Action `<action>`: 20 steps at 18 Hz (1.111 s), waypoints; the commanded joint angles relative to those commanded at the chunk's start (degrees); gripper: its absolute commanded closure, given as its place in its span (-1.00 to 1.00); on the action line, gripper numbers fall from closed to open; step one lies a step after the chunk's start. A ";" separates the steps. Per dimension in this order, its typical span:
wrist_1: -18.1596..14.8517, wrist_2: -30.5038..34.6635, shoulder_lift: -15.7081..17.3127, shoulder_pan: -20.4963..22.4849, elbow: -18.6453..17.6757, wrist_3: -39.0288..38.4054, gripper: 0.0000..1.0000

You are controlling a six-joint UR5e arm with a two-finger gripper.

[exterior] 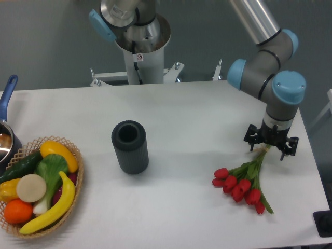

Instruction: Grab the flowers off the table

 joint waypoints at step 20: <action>-2.28 0.61 4.82 1.32 0.79 2.20 1.00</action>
